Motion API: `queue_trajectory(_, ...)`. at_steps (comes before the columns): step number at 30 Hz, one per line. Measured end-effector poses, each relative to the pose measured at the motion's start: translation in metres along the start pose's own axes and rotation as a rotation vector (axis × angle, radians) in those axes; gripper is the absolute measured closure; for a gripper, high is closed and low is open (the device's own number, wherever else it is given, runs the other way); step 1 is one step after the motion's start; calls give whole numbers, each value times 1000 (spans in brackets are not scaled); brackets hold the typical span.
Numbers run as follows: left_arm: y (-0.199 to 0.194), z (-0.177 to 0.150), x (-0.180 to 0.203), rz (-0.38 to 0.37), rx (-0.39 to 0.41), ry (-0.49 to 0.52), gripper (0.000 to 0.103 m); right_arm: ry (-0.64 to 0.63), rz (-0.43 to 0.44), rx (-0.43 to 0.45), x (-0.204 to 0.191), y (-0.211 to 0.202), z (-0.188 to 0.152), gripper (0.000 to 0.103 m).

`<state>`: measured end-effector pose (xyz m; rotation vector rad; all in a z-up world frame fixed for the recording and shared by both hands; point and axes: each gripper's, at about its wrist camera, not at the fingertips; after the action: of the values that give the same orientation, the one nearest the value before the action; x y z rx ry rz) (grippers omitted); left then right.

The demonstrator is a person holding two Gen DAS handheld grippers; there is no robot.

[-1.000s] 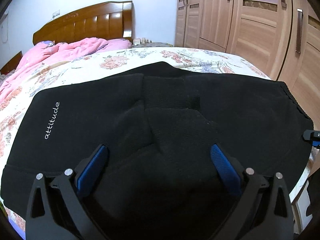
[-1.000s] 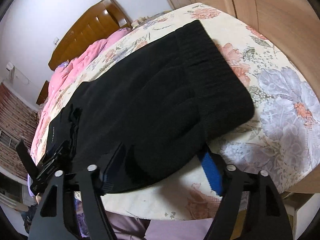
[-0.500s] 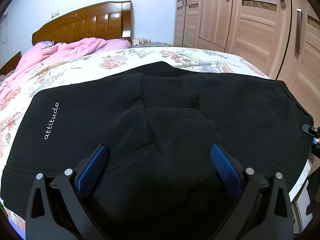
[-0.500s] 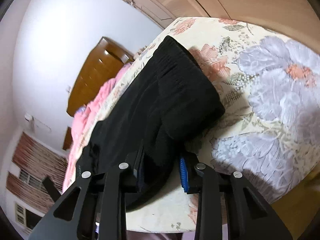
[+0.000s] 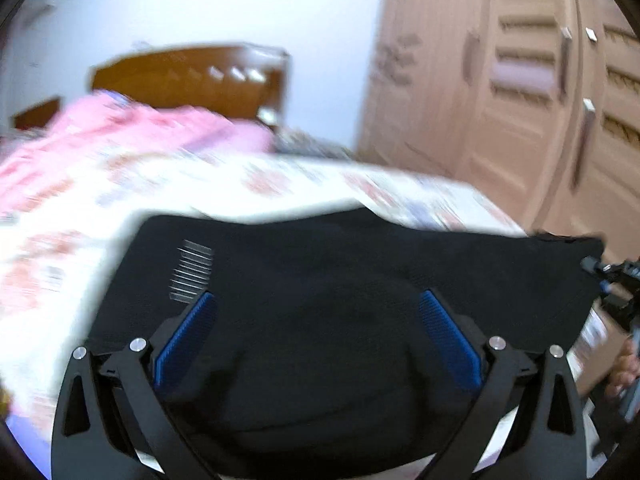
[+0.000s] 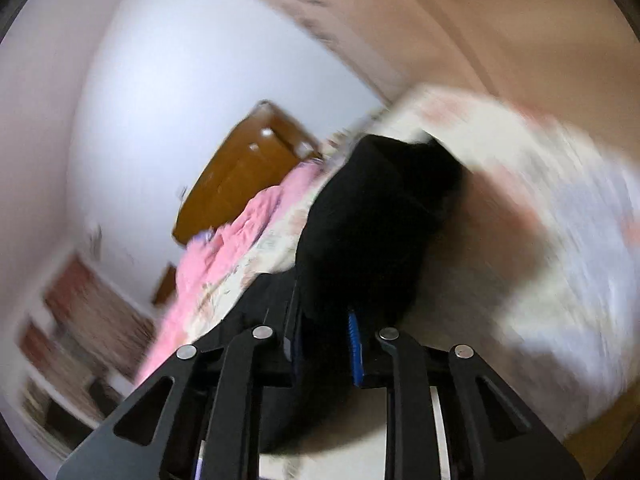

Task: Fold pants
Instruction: 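Grasp the folded sweatpants with the right tool and fold the end over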

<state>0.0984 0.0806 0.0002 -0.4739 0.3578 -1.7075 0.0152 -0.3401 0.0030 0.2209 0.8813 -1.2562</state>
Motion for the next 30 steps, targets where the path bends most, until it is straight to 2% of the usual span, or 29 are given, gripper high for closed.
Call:
queue_trajectory(3, -33, 5, -51, 114, 64, -92, 2, -238, 31, -21, -83, 32, 4, 87)
queue_trajectory(4, -43, 5, -67, 149, 79, -122, 2, -330, 61, -52, -119, 52, -2, 88)
queue_trajectory(7, -73, 4, -113, 267, 96, -200, 2, -524, 118, -143, -192, 100, -35, 88)
queue_trajectory(10, -92, 1, -140, 343, 106, -229, 2, -768, 147, -237, -264, 150, -99, 88)
queue_trajectory(12, -96, 0, -152, 362, 95, -245, 2, -927, 153, -329, -301, 187, -155, 89)
queue_trajectory(13, -96, -4, -157, 363, 80, -256, 2, -1066, 133, -383, -315, 206, -196, 89)
queue_trajectory(16, -94, -17, -165, 360, 35, -257, 2, -1280, 93, -531, -311, 235, -272, 89)
queue_trajectory(17, -93, -20, -165, 361, 17, -245, 2, -1345, 75, -462, -307, 230, -285, 89)
queue_trajectory(18, -90, -23, -163, 363, 7, -236, 2, -1373, 67, -438, -305, 227, -287, 89)
queue_trajectory(20, -84, -31, -163, 355, -16, -223, 2, -1331, 100, -437, -302, 221, -272, 90)
queue_trajectory(24, -71, -35, -163, 289, -35, -258, 2, -1337, 146, -370, -304, 201, -266, 90)
queue_trajectory(25, -69, -34, -162, 262, -35, -268, 2, -1329, 179, -355, -305, 193, -263, 97)
queue_trajectory(26, -68, -32, -161, 244, -34, -275, 2, -1323, 231, -359, -307, 191, -263, 103)
queue_trajectory(28, -68, -28, -158, 220, -33, -282, 2, -1374, 297, -377, -311, 174, -271, 103)
queue_trajectory(30, -65, -24, -158, 166, -48, -292, 2, -1458, 251, -409, -310, 174, -289, 103)
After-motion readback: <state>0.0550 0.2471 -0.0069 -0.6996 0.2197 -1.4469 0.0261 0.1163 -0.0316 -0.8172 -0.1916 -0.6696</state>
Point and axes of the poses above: each gripper's, at about its wrist camera, not at the fingertips, and y roughly the way its jaws point, x to its right, z to its top, and after that the axes turned 4 degrees about z, right-handed
